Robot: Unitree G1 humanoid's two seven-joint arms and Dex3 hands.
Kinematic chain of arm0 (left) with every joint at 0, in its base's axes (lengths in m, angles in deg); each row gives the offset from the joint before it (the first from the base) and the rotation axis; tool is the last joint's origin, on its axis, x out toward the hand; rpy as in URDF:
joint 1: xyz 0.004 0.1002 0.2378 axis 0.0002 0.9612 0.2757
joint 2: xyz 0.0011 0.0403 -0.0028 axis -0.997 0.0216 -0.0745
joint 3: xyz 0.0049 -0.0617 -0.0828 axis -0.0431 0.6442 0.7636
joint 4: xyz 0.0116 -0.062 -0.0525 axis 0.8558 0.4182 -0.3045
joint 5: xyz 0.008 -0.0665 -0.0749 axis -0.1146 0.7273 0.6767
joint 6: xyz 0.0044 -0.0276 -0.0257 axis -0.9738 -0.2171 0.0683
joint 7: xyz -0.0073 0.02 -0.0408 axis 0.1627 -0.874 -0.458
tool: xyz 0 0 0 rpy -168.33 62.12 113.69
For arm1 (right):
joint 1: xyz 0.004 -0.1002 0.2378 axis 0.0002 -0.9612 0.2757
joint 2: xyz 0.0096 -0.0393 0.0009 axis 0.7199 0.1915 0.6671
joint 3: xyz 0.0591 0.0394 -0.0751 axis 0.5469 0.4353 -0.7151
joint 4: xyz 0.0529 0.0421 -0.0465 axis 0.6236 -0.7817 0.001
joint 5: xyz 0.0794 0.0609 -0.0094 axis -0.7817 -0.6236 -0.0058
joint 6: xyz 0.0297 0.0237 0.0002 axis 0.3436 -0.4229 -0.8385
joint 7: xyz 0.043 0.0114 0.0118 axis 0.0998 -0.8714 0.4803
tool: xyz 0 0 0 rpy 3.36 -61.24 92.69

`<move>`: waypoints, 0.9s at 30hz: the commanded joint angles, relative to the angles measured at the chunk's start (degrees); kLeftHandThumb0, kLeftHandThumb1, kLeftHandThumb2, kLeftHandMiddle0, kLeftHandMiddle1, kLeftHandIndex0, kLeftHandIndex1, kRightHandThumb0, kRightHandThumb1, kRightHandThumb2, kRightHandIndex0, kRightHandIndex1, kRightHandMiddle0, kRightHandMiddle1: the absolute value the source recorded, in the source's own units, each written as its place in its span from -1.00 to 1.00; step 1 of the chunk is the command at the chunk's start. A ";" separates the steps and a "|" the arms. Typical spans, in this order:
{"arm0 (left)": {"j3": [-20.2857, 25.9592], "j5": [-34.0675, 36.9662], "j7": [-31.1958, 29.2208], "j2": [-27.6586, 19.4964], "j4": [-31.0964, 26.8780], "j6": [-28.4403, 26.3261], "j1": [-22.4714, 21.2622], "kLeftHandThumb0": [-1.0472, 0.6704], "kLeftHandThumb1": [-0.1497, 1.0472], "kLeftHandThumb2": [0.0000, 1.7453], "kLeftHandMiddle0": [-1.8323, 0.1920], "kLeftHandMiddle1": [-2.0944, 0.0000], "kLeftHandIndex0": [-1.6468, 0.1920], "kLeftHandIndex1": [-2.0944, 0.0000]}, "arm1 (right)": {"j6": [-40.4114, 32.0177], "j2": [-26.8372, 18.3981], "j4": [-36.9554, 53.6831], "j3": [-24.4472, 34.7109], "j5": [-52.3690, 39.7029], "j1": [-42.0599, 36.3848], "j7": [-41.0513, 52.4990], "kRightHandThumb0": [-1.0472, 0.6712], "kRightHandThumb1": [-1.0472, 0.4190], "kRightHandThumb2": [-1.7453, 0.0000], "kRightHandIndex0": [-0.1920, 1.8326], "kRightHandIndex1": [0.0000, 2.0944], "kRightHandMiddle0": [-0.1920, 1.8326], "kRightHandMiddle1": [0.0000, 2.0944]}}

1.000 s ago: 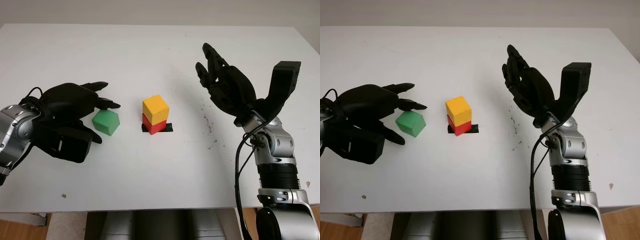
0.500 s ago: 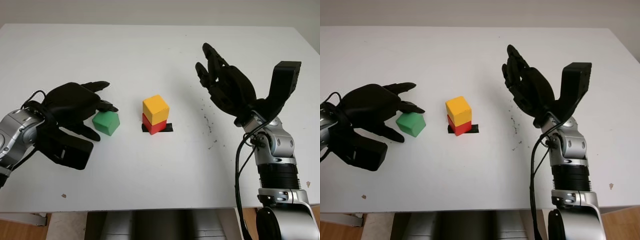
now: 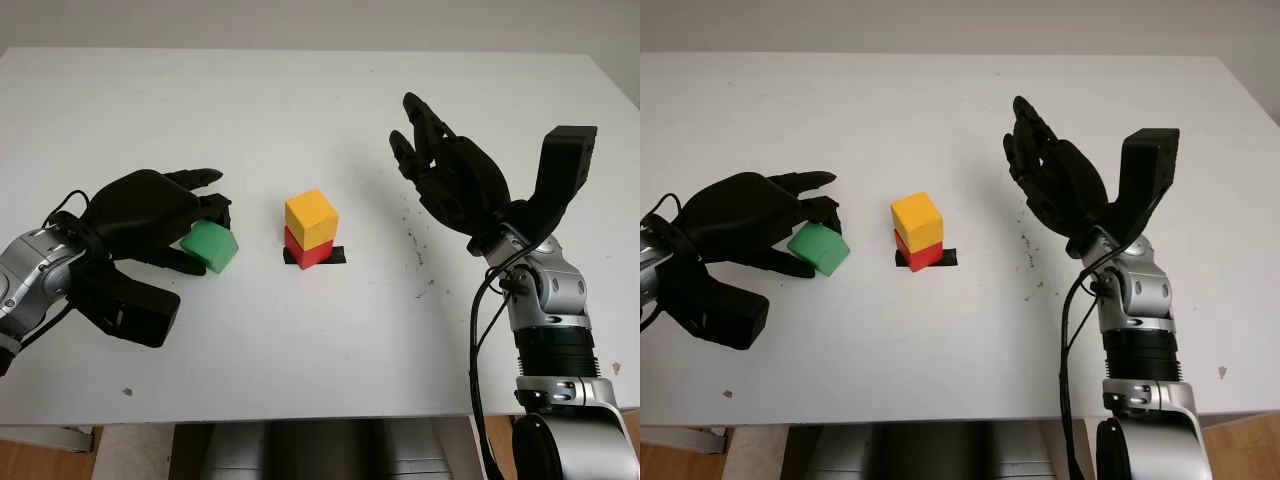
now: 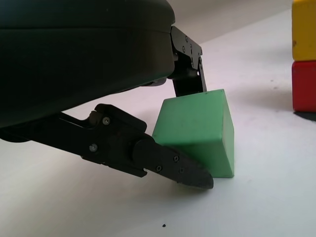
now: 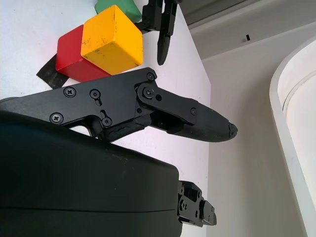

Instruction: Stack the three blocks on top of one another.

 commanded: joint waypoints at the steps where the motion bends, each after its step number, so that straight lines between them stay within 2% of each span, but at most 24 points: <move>1: 1.09 2.97 -0.62 1.41 -0.43 -0.53 0.91 -0.23 0.98 -0.94 0.58 0.94 0.61 -0.58 | 1.23 -0.61 -0.18 0.23 0.05 0.47 0.28 -0.47 -1.00 0.21 -1.00 -1.00 -1.00 -1.00; 5: 2.69 7.78 -3.24 1.93 -2.66 -2.82 1.94 -0.24 0.98 -0.94 0.56 0.94 0.63 -0.66 | 2.07 -0.28 -1.03 0.31 -0.04 0.49 0.25 -0.44 -1.00 0.19 -1.00 -1.00 -1.00 -1.00; 9: 4.98 12.60 -7.08 2.04 -5.57 -6.56 2.47 -0.26 0.98 -0.94 0.55 0.94 0.61 -0.64 | 2.11 0.03 -1.15 0.13 0.16 0.42 -0.40 -0.42 -1.00 0.18 -1.00 -1.00 -1.00 -1.00; 17: 11.45 28.95 -16.78 4.63 -11.08 -16.39 1.90 -0.26 0.97 -0.94 0.59 0.95 0.59 -0.59 | 0.97 0.13 0.04 -0.49 0.55 -0.20 -1.16 -0.40 -1.00 0.18 -1.00 -1.00 -1.00 -1.00; 21: 13.72 34.12 -19.66 6.66 -16.46 -27.08 0.85 -0.28 0.95 -0.94 0.56 0.94 0.55 -0.59 | 0.73 -0.18 0.48 -0.79 0.76 -0.50 -1.36 -0.40 -1.00 0.18 -1.00 -1.00 -1.00 -1.00; 24: 13.54 34.87 -21.50 7.11 -20.68 -35.60 -1.82 -0.28 0.94 -0.94 0.55 0.94 0.54 -0.61 | 1.35 -0.50 0.27 -1.06 1.13 -0.69 -1.05 -0.39 -1.00 0.19 -1.00 -1.00 -1.00 -1.00; 27: 12.47 34.00 -22.73 7.08 -23.36 -40.83 -4.93 -0.27 0.93 -0.94 0.52 0.93 0.52 -0.65 | 1.36 -0.37 -0.19 -0.85 0.90 -0.64 -0.90 -0.39 -1.00 0.20 -1.00 -1.00 -1.00 -1.00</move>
